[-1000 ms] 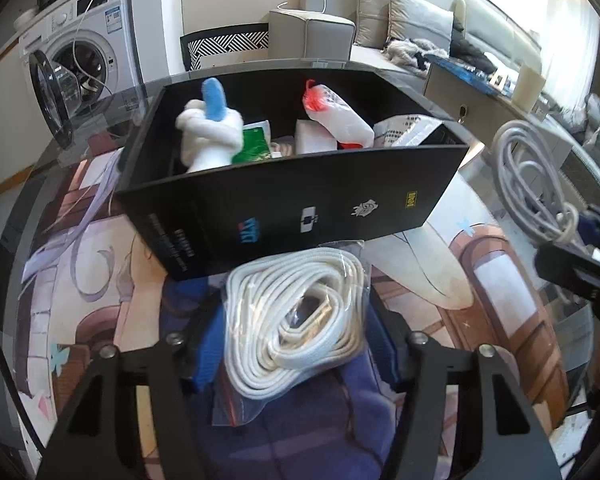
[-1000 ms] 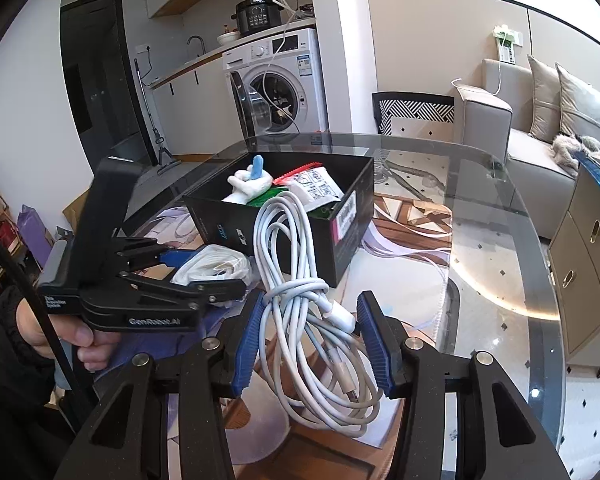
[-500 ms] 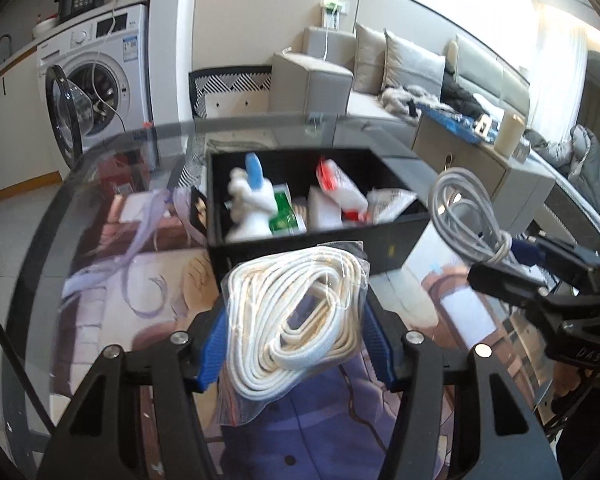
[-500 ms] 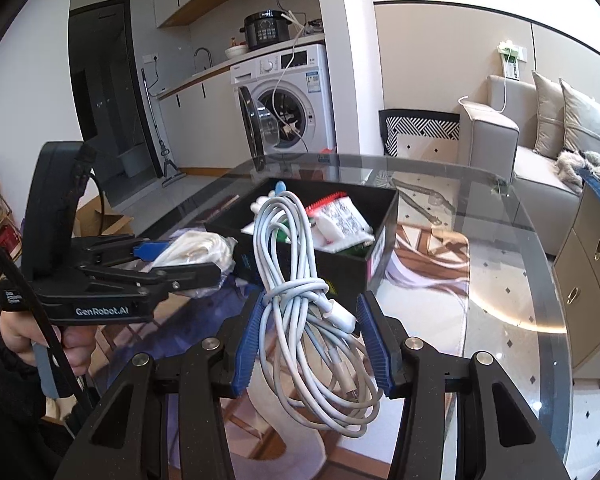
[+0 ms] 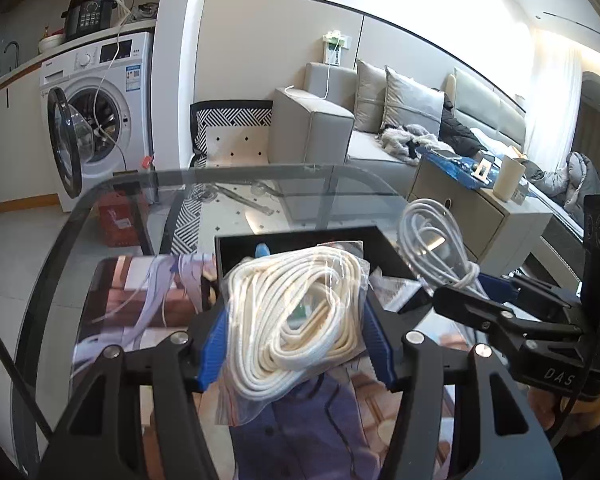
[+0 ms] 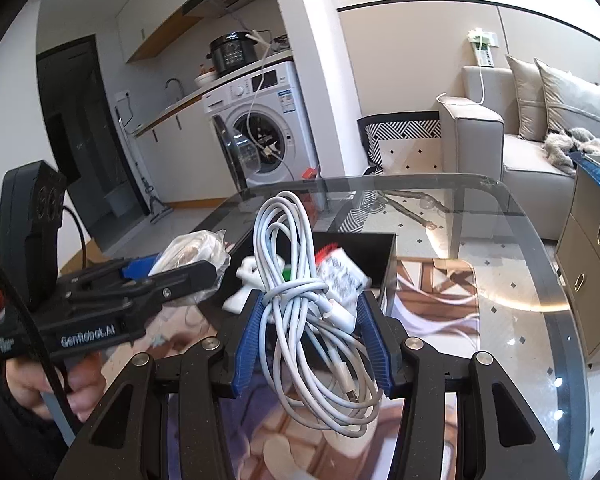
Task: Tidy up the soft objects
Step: 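Lift the rope bag with the left tool while the right tool carries the cable over the box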
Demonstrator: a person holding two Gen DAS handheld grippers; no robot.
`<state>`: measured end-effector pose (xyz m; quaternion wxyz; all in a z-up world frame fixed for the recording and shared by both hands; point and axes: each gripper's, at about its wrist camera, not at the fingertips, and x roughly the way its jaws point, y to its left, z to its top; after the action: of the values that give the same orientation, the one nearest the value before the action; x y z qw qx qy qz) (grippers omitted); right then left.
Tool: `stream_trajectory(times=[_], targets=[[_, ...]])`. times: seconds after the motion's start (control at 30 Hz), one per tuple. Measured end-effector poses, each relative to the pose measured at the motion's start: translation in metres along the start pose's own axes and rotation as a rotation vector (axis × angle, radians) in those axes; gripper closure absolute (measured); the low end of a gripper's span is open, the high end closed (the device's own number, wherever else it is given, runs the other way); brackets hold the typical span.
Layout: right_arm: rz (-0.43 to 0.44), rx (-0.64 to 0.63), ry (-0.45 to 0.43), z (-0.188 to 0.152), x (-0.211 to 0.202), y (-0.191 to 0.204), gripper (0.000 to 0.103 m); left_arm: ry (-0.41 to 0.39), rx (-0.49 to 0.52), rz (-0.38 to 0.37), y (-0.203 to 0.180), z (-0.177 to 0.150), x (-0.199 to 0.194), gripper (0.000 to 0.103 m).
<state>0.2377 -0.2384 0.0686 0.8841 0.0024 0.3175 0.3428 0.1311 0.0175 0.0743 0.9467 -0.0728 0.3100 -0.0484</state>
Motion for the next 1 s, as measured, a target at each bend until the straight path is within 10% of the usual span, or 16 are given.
stream_trajectory(times=[1.0], targets=[[-0.077, 0.01, 0.061, 0.025, 0.093, -0.008, 0.047, 0.023, -0.023, 0.046, 0.018, 0.007, 0.05, 0.043]])
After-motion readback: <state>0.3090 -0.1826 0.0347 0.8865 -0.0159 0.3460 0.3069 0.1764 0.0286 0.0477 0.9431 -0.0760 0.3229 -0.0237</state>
